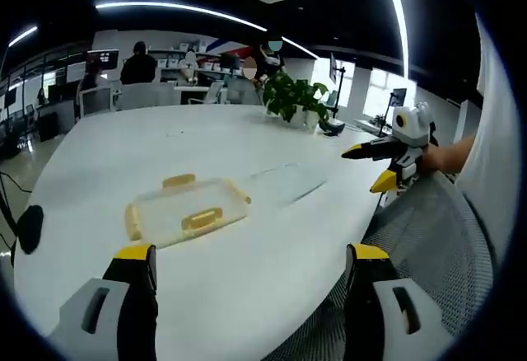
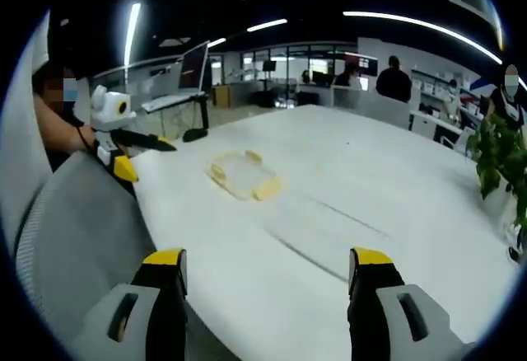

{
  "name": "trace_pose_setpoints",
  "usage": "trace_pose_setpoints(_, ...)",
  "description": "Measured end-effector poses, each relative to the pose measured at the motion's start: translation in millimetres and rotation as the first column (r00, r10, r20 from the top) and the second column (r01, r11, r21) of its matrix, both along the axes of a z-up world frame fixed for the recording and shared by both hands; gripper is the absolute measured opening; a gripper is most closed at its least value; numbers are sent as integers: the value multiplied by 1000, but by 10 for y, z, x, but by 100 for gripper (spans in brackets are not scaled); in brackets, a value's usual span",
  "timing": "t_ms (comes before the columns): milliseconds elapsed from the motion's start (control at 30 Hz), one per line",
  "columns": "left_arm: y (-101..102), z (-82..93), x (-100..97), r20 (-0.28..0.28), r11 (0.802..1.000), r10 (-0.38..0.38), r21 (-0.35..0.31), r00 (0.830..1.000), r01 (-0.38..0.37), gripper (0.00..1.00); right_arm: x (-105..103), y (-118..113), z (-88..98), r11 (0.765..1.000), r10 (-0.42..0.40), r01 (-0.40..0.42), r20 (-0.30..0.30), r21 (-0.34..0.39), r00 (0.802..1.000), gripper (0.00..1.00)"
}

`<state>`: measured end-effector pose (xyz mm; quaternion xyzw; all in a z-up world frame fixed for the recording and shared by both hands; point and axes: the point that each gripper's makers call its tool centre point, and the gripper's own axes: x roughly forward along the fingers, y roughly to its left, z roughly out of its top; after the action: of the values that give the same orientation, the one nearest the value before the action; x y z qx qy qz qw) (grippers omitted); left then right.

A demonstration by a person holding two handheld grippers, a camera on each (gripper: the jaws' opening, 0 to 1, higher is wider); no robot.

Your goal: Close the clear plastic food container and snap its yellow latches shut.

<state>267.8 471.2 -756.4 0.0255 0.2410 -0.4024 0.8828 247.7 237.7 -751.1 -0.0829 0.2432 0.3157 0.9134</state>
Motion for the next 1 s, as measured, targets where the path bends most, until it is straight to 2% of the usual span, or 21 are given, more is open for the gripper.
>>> trace_pose_setpoints(1000, 13, -3, 6, 0, 1000, 7, 3, 1000, -7, 95, -14, 17, -5, 1000, 13, -13, -1, -11, 1000, 80)
